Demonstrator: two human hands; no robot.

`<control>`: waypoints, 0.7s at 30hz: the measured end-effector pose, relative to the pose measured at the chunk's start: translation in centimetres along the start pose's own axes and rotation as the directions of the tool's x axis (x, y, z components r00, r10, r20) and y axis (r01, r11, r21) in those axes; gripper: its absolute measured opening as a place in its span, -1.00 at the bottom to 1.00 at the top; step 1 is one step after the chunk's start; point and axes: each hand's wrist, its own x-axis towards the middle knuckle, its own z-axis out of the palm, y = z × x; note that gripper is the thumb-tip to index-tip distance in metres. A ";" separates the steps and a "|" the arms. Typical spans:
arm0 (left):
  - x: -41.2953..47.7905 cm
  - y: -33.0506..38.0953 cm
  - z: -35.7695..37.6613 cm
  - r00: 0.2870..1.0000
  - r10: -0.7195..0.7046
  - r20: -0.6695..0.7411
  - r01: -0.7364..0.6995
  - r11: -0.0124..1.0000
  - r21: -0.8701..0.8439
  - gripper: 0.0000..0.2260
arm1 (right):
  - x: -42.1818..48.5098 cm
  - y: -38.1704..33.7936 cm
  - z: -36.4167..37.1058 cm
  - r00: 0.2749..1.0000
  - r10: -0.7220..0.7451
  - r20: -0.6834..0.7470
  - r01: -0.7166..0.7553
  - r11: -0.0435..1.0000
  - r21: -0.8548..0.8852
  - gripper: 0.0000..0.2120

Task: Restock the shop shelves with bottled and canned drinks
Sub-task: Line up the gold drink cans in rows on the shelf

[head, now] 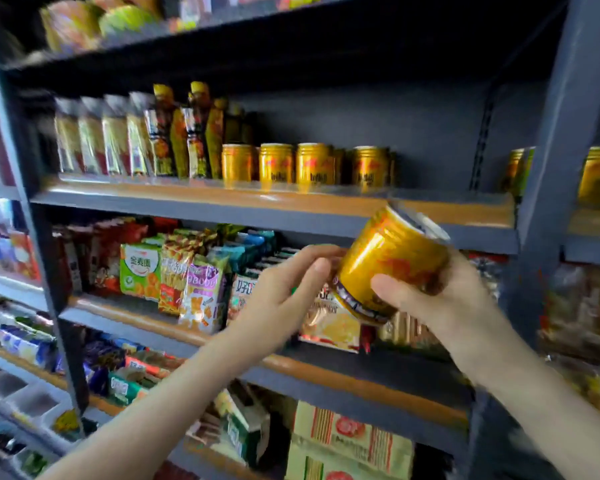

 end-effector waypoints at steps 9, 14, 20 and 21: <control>14.6 -4.4 -7.1 0.886 0.456 -0.079 -0.271 0.650 0.710 -0.58 | 12.7 -4.9 1.5 0.956 -0.189 -0.223 0.126 0.956 -0.267 -0.34; 18.3 -5.7 -7.5 0.928 0.370 0.030 -0.275 0.630 0.726 -0.52 | 17.5 -4.4 2.5 0.953 -0.019 -0.301 -0.117 0.897 -0.426 -0.46; 19.1 -6.4 -7.2 0.938 0.336 0.084 -0.286 0.617 0.733 -0.60 | 19.5 -3.0 2.8 0.942 0.149 -0.300 -0.304 0.755 -0.580 -0.45; 19.1 -6.4 -7.2 0.935 0.344 0.084 -0.292 0.615 0.732 -0.60 | 19.6 -2.9 2.9 0.942 0.172 -0.287 -0.317 0.734 -0.601 -0.45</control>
